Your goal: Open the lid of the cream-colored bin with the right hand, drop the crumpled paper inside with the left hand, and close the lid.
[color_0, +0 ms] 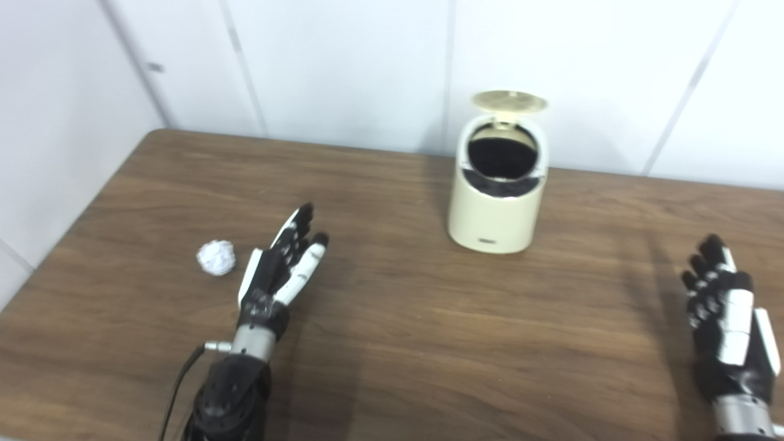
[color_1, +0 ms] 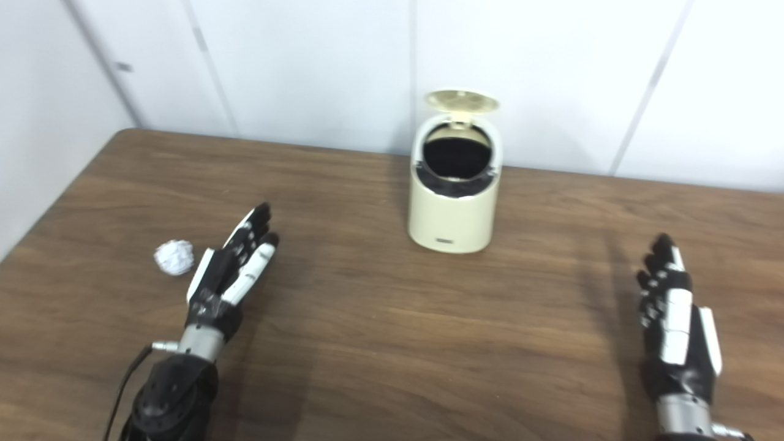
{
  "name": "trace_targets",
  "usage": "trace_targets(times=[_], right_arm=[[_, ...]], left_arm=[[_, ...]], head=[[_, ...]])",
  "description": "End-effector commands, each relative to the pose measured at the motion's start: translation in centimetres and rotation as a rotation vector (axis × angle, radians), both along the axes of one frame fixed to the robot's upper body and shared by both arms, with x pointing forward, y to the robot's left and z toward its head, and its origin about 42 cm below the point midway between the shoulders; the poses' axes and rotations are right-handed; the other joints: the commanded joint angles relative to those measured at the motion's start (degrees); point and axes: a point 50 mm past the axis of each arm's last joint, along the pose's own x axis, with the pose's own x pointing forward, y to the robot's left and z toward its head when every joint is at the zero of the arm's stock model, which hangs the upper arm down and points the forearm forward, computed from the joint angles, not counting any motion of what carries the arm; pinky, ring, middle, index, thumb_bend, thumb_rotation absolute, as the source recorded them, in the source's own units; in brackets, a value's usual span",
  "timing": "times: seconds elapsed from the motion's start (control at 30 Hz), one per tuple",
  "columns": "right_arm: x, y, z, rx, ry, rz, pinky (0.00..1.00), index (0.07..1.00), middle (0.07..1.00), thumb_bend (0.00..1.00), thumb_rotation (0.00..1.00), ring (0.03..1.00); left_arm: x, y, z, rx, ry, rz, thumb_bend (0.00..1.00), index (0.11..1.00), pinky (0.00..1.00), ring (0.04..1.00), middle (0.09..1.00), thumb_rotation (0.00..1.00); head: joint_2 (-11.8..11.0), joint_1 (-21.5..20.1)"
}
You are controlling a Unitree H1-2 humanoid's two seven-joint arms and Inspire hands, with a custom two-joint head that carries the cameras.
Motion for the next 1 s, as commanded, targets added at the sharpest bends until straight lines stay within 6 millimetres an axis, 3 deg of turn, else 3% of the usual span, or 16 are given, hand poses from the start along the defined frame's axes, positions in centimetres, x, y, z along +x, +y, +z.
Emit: trace_targets(times=[0.0, 0.23, 0.43, 0.63, 0.77, 0.87, 0.97], right_arm=[[0.0, -0.3, -0.4, 0.02, -0.013, -0.001, 1.0, 0.966, 1.0, 0.5, 1.0, 1.0], [0.3, -0.4, 0.2, 0.026, -0.015, 0.012, 1.0, 0.966, 1.0, 0.46, 1.0, 1.0], [0.1, -0.4, 1.1, 0.032, -0.009, 0.012, 1.0, 0.968, 1.0, 0.46, 1.0, 1.0], [-0.1, 0.0, 2.1, 0.045, -0.02, 0.024, 1.0, 0.982, 1.0, 0.47, 1.0, 1.0], [-0.2, 0.3, 2.5, 0.04, -0.015, 0.032, 1.0, 0.988, 1.0, 0.47, 1.0, 1.0], [-0.2, 0.4, 2.6, 0.043, -0.018, 0.034, 1.0, 0.987, 1.0, 0.45, 1.0, 1.0], [-0.1, 0.4, 2.6, 0.047, -0.015, 0.036, 1.0, 0.988, 1.0, 0.44, 1.0, 1.0]], left_arm=[[0.8, 0.2, 2.8, 0.053, -0.085, 0.011, 0.53, 0.961, 1.0, 0.998, 0.964, 0.5], [1.1, 0.8, 5.4, 0.06, -0.123, 0.002, 0.58, 0.959, 1.0, 0.994, 0.962, 0.39], [1.4, 1.6, 7.3, 0.174, -0.158, 0.041, 0.62, 0.963, 0.97, 0.974, 0.955, 0.3], [1.9, 3.8, 9.7, 0.423, -0.178, 0.135, 0.69, 0.938, 0.9, 0.91, 0.917, 0.23], [2.0, 5.6, 11.2, 0.633, -0.152, 0.162, 0.75, 0.927, 0.9, 0.905, 0.907, 0.13], [1.9, 6.7, 12.3, 0.801, -0.054, 0.173, 0.81, 0.914, 0.87, 0.918, 0.924, 0.16], [2.0, 7.5, 12.7, 0.905, -0.007, 0.187, 0.88, 0.898, 0.78, 0.887, 0.913, 0.17]], head=[[-0.26, 1.73], [-0.72, 5.95], [-0.9, 8.26], [-0.93, 8.82], [-0.9, 8.77], [-0.91, 8.76], [-0.95, 8.71]])
